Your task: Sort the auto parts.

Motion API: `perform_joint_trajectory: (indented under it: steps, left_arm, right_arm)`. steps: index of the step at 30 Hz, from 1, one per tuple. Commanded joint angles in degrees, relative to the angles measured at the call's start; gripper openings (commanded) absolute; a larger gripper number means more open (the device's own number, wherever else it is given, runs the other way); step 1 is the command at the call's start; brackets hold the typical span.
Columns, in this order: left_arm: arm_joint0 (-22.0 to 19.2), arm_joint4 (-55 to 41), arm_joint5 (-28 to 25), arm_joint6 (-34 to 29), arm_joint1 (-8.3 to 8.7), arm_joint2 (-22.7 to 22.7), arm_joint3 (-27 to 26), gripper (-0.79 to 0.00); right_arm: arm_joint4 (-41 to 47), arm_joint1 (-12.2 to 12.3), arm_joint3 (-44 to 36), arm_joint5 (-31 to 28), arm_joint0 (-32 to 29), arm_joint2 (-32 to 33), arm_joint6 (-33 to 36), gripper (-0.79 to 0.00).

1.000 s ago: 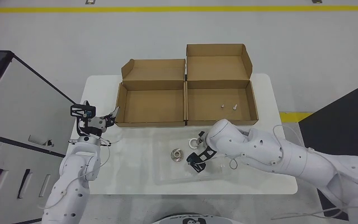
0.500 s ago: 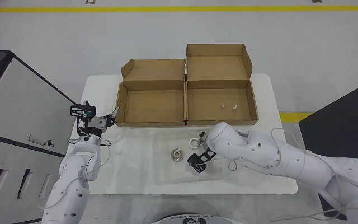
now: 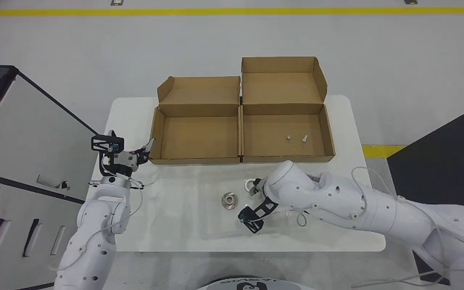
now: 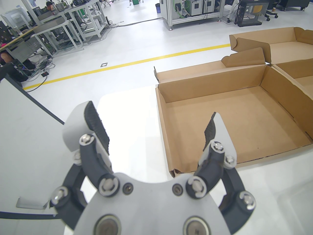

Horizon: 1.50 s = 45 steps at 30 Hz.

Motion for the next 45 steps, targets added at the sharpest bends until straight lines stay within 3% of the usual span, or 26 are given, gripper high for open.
perform_joint_trajectory:
  steps: [1,6,14,28,45]
  left_arm:
    - [0.00,0.00,0.00,0.00,0.00,0.00,0.00,0.000]
    - [0.00,0.00,0.00,0.00,0.00,0.00,0.00,0.000]
    - [0.00,0.00,0.00,0.00,0.00,0.00,0.00,0.000]
    - [0.00,0.00,0.00,0.00,0.00,0.00,0.00,0.000]
    - [0.00,0.00,0.00,0.00,0.00,0.00,0.00,0.000]
  right_arm:
    - [-0.10,0.12,0.04,0.00,-0.05,0.00,0.00,-0.354]
    - [0.26,0.36,-0.09,0.00,0.53,0.00,0.00,-0.336]
    - [0.00,0.38,0.27,0.00,0.54,0.00,0.00,-0.394]
    - [1.24,-0.08,0.02,0.00,-0.36,0.00,-0.08,-0.363]
    - [3.40,0.36,1.23,0.00,-1.10,0.00,0.00,-0.422]
